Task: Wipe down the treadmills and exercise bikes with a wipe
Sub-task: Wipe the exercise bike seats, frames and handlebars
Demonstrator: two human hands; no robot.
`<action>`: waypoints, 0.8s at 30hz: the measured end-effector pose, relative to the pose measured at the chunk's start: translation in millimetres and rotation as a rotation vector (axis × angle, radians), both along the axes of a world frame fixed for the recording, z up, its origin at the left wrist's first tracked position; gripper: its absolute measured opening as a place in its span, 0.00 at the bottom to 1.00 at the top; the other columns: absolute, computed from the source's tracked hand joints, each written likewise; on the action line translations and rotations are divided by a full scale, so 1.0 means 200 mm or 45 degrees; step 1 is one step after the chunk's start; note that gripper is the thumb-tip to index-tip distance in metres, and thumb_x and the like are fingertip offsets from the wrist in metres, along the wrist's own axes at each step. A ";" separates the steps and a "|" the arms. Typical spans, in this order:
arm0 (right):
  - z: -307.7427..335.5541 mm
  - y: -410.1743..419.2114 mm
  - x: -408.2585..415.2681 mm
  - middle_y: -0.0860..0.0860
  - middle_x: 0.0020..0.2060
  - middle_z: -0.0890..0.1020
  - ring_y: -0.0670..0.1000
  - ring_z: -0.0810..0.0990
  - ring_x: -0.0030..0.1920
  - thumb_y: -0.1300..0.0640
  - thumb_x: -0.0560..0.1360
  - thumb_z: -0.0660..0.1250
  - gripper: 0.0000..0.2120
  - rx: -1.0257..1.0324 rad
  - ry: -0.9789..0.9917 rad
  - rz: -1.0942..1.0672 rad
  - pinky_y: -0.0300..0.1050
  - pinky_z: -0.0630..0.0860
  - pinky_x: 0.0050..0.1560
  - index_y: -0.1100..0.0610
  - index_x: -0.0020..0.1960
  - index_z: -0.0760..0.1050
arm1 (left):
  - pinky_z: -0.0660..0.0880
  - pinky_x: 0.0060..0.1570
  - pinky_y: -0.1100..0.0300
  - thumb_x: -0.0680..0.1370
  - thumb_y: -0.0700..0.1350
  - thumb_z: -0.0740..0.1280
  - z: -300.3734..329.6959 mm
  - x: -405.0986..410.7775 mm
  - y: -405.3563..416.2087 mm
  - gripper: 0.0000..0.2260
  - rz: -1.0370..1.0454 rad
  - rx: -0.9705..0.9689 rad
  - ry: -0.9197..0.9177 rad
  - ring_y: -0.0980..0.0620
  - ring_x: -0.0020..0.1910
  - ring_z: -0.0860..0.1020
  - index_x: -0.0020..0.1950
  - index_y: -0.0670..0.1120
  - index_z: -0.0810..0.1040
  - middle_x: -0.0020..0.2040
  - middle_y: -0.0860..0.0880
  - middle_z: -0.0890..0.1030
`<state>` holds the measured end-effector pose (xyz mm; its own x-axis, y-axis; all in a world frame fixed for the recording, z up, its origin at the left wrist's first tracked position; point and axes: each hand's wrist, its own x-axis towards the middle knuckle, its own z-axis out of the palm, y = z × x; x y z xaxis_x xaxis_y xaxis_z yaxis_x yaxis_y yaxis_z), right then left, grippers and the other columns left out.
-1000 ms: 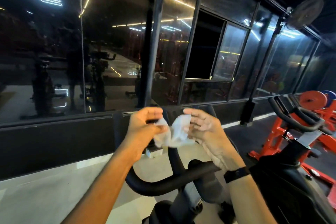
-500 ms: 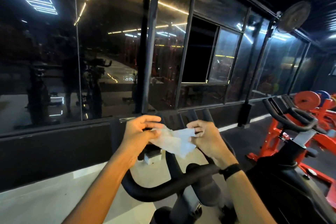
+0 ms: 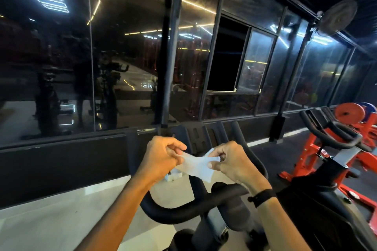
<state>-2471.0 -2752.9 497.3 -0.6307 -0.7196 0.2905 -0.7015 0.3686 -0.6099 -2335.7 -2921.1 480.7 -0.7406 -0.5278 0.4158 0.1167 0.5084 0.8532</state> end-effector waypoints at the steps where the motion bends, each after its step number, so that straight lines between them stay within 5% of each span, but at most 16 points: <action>1: 0.00 0.01 -0.01 0.43 0.37 0.81 0.38 0.78 0.35 0.61 0.73 0.76 0.02 0.012 0.014 0.023 0.33 0.72 0.40 0.57 0.42 0.84 | 0.75 0.35 0.67 0.67 0.28 0.74 -0.01 -0.01 0.00 0.16 -0.003 -0.021 -0.034 0.62 0.29 0.77 0.42 0.50 0.84 0.34 0.51 0.81; 6: -0.02 0.06 -0.06 0.55 0.33 0.69 0.51 0.67 0.36 0.53 0.78 0.71 0.21 -0.049 -0.197 0.200 0.46 0.66 0.40 0.70 0.40 0.71 | 0.72 0.33 0.64 0.72 0.38 0.76 -0.04 -0.03 -0.02 0.08 -0.150 -0.127 -0.253 0.63 0.28 0.75 0.38 0.50 0.84 0.31 0.55 0.81; 10: -0.03 0.09 -0.07 0.55 0.37 0.79 0.49 0.77 0.38 0.56 0.79 0.69 0.18 -0.137 -0.574 0.278 0.41 0.74 0.40 0.72 0.44 0.72 | 0.69 0.33 0.63 0.76 0.44 0.74 -0.07 -0.07 -0.03 0.10 -0.351 -0.016 -0.319 0.58 0.30 0.72 0.34 0.45 0.81 0.31 0.49 0.77; 15: -0.22 -0.02 -0.14 0.46 0.27 0.66 0.43 0.62 0.27 0.61 0.76 0.72 0.18 -0.051 -0.083 -0.193 0.41 0.63 0.32 0.54 0.33 0.66 | 0.74 0.32 0.56 0.71 0.45 0.77 -0.25 -0.17 0.02 0.11 -0.060 0.057 -0.299 0.60 0.27 0.73 0.34 0.46 0.77 0.27 0.55 0.76; 19: -0.33 -0.07 -0.05 0.43 0.38 0.79 0.42 0.77 0.41 0.63 0.77 0.69 0.07 -0.353 0.084 -0.350 0.31 0.69 0.40 0.52 0.45 0.77 | 0.76 0.36 0.54 0.69 0.39 0.74 -0.32 -0.17 0.09 0.08 0.141 -0.101 -0.015 0.57 0.34 0.77 0.36 0.49 0.77 0.34 0.54 0.79; 21: -0.37 -0.07 -0.03 0.42 0.41 0.79 0.46 0.78 0.46 0.65 0.73 0.72 0.13 -0.301 0.178 -0.301 0.31 0.69 0.46 0.48 0.43 0.75 | 0.75 0.35 0.57 0.69 0.37 0.73 -0.35 -0.15 0.12 0.09 0.042 -0.159 0.040 0.57 0.35 0.78 0.36 0.50 0.78 0.36 0.54 0.79; 24: -0.44 -0.04 -0.01 0.42 0.40 0.79 0.47 0.77 0.46 0.66 0.67 0.75 0.21 -0.122 0.188 -0.249 0.37 0.71 0.47 0.41 0.37 0.71 | 0.76 0.40 0.62 0.68 0.43 0.77 -0.43 -0.11 0.14 0.06 -0.279 -0.266 -0.199 0.58 0.40 0.78 0.40 0.51 0.81 0.41 0.56 0.79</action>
